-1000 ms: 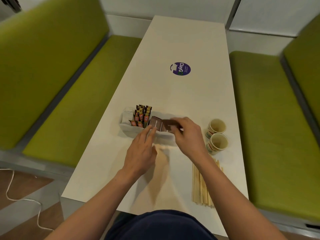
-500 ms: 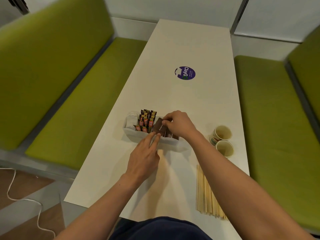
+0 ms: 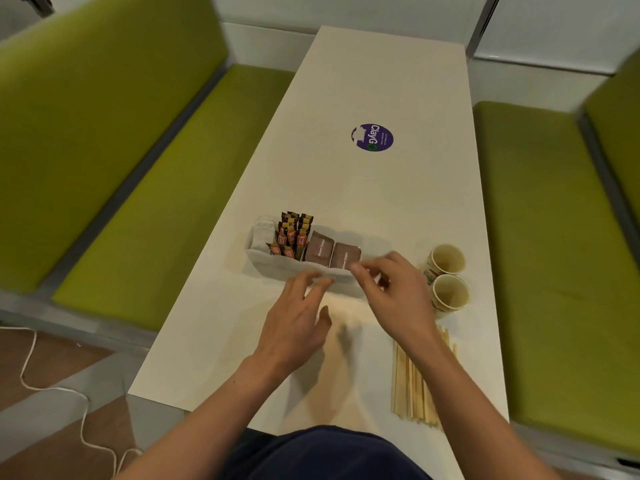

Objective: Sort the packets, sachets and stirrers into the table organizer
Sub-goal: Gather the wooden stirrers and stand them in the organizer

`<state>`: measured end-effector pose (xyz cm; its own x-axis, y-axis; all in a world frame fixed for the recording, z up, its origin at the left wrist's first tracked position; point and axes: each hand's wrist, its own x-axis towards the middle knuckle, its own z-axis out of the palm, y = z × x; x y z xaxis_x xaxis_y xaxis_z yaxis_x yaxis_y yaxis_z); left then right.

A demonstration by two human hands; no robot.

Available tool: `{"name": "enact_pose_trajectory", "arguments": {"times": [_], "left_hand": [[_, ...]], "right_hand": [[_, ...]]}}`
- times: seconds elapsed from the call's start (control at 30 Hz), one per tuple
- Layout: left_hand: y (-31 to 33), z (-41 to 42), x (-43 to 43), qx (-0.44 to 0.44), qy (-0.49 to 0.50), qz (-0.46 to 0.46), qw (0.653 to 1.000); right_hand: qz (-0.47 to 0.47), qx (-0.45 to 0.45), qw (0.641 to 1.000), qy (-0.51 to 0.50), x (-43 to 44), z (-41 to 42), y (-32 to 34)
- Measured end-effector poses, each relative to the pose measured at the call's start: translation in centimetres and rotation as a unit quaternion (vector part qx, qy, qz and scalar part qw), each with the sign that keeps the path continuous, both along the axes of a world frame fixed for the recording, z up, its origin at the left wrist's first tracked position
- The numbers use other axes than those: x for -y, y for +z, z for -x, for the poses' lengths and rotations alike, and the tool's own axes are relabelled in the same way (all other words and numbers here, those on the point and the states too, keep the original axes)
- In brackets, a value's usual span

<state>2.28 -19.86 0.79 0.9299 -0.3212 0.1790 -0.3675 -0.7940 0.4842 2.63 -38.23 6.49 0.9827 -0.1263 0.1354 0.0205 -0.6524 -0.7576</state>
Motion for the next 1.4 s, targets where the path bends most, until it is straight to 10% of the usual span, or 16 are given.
{"name": "enact_pose_trajectory", "arguments": {"times": [0.3,1.0,1.4], "left_hand": [[-1.5,3.5,6.6,-0.335,-0.005,0.074,0.939],[-0.7,1.4,7.2,-0.376,0.19,0.197,0.885],[-1.4,0.3,6.1,-0.382,0.208,0.185,0.881]], "right_hand": [[0.084,-0.218,0.955,-0.183,8.3,11.9,-5.7],[0.089,-0.237,0.967,-0.019,2.3,6.3,-7.1],[-0.018,-0.25,0.96,-0.128,4.7,5.6,-7.0]]}}
